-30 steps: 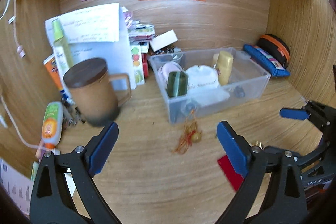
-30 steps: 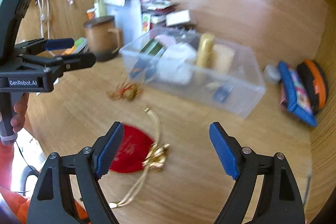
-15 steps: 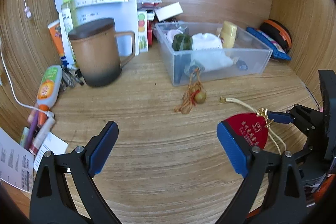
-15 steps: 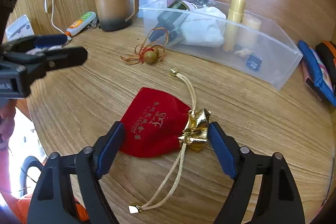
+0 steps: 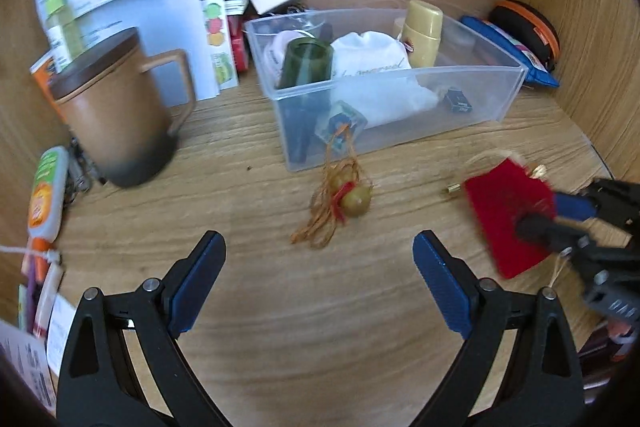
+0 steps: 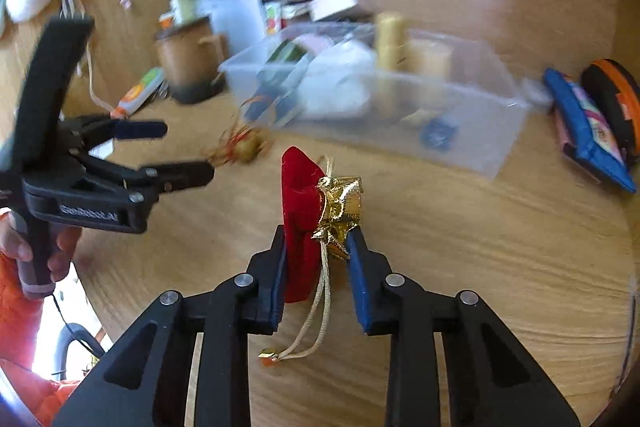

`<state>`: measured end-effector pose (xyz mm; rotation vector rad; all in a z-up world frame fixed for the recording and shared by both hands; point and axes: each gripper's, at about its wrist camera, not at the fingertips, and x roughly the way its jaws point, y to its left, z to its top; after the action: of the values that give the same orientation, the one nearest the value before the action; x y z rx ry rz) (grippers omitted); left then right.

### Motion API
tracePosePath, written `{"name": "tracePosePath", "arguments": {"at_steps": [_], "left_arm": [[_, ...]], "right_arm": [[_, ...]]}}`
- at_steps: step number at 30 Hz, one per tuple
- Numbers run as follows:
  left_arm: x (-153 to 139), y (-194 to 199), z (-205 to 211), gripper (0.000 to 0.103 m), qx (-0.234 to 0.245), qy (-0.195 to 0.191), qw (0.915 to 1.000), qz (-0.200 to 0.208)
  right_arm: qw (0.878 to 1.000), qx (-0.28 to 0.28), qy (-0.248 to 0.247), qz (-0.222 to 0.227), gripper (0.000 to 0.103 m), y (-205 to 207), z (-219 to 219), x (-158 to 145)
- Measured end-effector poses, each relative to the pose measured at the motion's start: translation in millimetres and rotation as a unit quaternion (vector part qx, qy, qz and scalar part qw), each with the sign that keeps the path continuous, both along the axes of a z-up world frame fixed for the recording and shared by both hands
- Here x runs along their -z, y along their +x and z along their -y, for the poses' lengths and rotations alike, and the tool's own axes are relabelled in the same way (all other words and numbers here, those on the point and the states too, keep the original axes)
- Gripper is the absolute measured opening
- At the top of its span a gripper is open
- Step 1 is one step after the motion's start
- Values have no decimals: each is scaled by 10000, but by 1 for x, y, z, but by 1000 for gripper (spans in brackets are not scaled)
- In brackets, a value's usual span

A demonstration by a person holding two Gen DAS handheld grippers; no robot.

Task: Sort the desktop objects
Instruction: 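Grasp the red pouch by its gold bell with the right tool, then grasp the beaded cord charm with left tool while right tool carries red pouch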

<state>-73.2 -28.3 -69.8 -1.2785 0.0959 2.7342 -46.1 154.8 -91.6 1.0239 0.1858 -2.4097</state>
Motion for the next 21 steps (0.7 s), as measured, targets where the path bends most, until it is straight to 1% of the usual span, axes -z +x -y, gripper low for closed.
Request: {"name": "tracePosePath", "arguments": {"at_steps": [4, 7, 9, 11, 13, 15, 17, 18, 20, 21], "left_arm": [[4, -19, -7, 96, 36, -105, 9999, 101], [7, -31, -14, 95, 82, -178, 9997, 156], [9, -35, -17, 90, 109, -191, 9996, 168], [12, -41, -21, 70, 152, -189, 9993, 273], [18, -46, -24, 61, 229, -195, 9987, 418], [17, -46, -26, 60, 257, -210, 9987, 378], [17, -49, -26, 49, 292, -180, 9987, 384], [17, -49, -26, 45, 319, -141, 9986, 388], [17, -50, -26, 33, 344, -103, 9986, 381], [17, -49, -26, 30, 365, -114, 9986, 371]], "right_arm": [[9996, 202, -147, -100, 25, -10, -24, -16], [9993, 281, -194, -125, 25, -17, -36, -22], [9992, 327, -197, -154, 25, -21, -41, -25], [9990, 354, -206, -158, 25, -26, -44, -26], [9990, 340, -236, -154, 25, -30, -46, -27], [9990, 319, -236, -184, 25, -32, -46, -30], [9991, 295, -223, -223, 25, -33, -46, -31], [9991, 286, -221, -233, 25, -34, -46, -32], [9991, 274, -218, -240, 25, -35, -46, -32], [9991, 263, -221, -237, 25, -35, -45, -32]]}}
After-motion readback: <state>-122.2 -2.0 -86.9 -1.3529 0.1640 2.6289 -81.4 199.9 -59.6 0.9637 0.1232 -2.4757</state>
